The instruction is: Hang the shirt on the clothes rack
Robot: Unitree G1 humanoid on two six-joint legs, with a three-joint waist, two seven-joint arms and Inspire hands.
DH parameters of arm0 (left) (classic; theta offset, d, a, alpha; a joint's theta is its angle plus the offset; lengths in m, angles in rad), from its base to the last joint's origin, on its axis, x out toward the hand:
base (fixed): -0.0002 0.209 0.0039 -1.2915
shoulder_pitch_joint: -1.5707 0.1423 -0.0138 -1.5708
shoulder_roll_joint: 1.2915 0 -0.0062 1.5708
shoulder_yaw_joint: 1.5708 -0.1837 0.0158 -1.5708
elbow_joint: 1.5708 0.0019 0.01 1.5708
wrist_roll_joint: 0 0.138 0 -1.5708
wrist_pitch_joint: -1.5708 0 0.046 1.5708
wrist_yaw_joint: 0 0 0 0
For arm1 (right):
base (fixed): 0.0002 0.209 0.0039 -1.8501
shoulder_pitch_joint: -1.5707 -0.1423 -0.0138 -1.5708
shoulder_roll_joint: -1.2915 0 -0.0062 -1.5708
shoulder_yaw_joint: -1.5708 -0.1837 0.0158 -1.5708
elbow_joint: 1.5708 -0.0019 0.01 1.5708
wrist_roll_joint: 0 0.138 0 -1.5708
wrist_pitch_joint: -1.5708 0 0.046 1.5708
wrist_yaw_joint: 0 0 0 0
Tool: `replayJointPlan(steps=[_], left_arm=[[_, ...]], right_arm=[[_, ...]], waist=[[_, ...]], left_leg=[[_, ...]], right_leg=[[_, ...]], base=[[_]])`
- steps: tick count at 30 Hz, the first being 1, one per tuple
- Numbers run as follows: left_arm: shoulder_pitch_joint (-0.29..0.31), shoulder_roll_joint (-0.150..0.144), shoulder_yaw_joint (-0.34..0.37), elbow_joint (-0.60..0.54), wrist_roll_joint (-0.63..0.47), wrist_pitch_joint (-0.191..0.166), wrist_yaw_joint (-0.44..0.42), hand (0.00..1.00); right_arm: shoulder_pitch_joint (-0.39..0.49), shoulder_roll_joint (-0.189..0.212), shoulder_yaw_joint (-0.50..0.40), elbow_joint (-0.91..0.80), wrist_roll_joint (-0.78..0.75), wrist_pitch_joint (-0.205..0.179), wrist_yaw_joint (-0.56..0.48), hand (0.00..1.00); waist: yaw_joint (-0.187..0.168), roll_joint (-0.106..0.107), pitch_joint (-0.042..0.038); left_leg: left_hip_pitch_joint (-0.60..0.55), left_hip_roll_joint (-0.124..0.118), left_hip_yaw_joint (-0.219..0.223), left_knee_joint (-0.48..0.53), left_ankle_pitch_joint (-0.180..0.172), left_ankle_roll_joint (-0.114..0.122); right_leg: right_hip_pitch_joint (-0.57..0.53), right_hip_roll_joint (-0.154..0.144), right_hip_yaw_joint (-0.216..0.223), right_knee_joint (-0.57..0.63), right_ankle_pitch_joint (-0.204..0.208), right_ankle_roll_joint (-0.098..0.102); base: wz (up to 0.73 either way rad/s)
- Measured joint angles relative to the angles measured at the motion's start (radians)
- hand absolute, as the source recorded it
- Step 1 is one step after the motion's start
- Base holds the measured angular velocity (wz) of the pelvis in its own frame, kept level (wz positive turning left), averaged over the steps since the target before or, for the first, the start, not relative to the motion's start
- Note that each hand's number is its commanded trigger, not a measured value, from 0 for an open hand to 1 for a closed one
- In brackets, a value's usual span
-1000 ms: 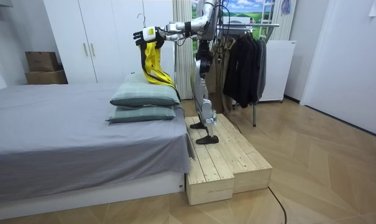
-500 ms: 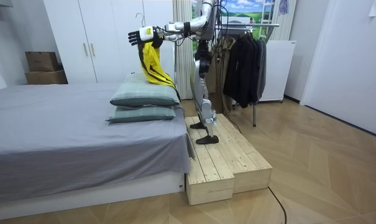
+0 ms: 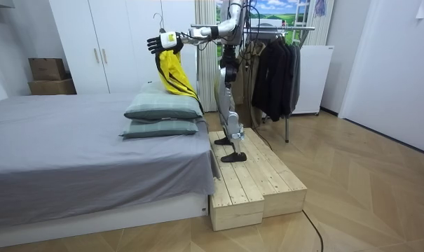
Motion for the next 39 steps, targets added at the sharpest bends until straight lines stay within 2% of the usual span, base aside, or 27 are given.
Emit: replayJointPlan(steps=[3,5,8,12,14,17,23,26,32,37,39], left_arm=[[0.007,0.002,0.008,0.042,-0.001,-0.005,0.022,0.0],[0.032,0.001,0.068,0.046,0.0,-0.007,0.028,0.0],[0.049,0.005,0.151,0.061,-0.014,-0.008,0.075,0.0],[0.095,0.005,0.236,0.079,-0.022,-0.017,0.119,0.0],[0.117,0.004,0.272,0.17,-0.025,-0.028,0.134,0.0],[0.156,0.006,0.333,0.249,-0.047,-0.028,0.141,0.0],[0.159,0.011,0.431,0.431,-0.093,-0.031,0.181,0.0],[0.175,0.011,0.466,0.486,-0.095,-0.033,0.197,0.0],[0.301,0.012,0.512,0.486,-0.093,-0.038,0.197,0.0],[0.313,0.01,0.484,0.567,-0.093,-0.046,0.187,0.0],[0.319,-0.002,0.461,0.614,-0.092,-0.047,0.186,0.0]], right_arm=[[0.0,0.0,-0.011,0.0,0.0,-0.023,-0.007,1.0],[0.003,-0.001,-0.061,-0.002,-0.025,-0.052,-0.016,1.0],[0.04,-0.011,-0.127,-0.038,-0.043,-0.055,-0.045,1.0],[0.107,-0.014,-0.161,-0.103,-0.047,-0.05,-0.077,1.0],[0.141,-0.015,-0.174,-0.117,-0.085,-0.051,-0.081,1.0],[0.191,-0.016,-0.209,-0.14,-0.095,-0.051,-0.08,1.0],[0.2,-0.024,-0.23,-0.149,-0.086,-0.049,-0.08,1.0],[0.201,-0.024,-0.232,-0.159,-0.085,-0.053,-0.08,1.0],[0.248,-0.024,-0.272,-0.23,-0.08,-0.068,-0.085,1.0],[0.259,-0.022,-0.266,-0.23,-0.074,-0.071,-0.085,1.0],[0.259,-0.021,-0.266,-0.233,-0.075,-0.071,-0.084,1.0]], waist=[[0.002,-0.007,-0.0002],[0.001,-0.009,-0.001],[0.008,-0.01,-0.0043],[0.015,-0.004,-0.0103],[0.022,0.002,-0.014],[0.029,0.004,-0.013],[0.052,0.018,-0.0094],[0.062,0.024,-0.0088],[0.07,0.032,-0.0134],[0.085,0.035,-0.01],[0.085,0.034,-0.0095]], left_leg=[[-0.001,-0.002,0.0,0.001,0.0,0.0],[-0.006,-0.001,-0.002,0.002,0.0,0.0],[-0.011,-0.001,-0.01,0.002,0.0,0.0],[-0.009,-0.001,-0.009,0.0,0.0,0.0],[-0.004,0.0,-0.01,0.0,0.0,0.0],[-0.003,0.0,-0.01,-0.004,0.0,0.0],[0.0,-0.001,-0.008,-0.013,0.0,0.0],[-0.003,-0.001,-0.01,-0.015,-0.001,0.0],[-0.009,0.0,-0.01,-0.018,-0.001,0.0],[0.001,-0.001,-0.01,-0.022,-0.001,0.0],[0.002,-0.001,-0.008,-0.03,-0.001,0.0]], right_leg=[[0.001,-0.001,-0.001,-0.001,-0.006,0.001],[-0.001,0.0,0.0,-0.006,-0.005,0.001],[0.001,0.002,-0.003,-0.012,-0.004,0.0],[0.0,0.002,-0.003,-0.014,-0.004,0.0],[0.004,0.002,-0.003,-0.012,-0.004,0.0],[0.003,0.002,-0.003,-0.014,-0.004,0.0],[0.003,0.002,-0.002,-0.014,-0.004,0.001],[-0.001,0.004,-0.001,-0.014,-0.007,0.002],[-0.005,0.004,0.0,-0.014,-0.007,0.002],[0.004,0.004,0.0,-0.013,-0.008,0.004],[0.0,0.004,0.003,-0.01,-0.01,0.004]], base=[[0.0],[0.02],[0.05],[0.0],[0.0],[0.0],[0.0],[0.0],[0.0],[0.0],[0.0]])
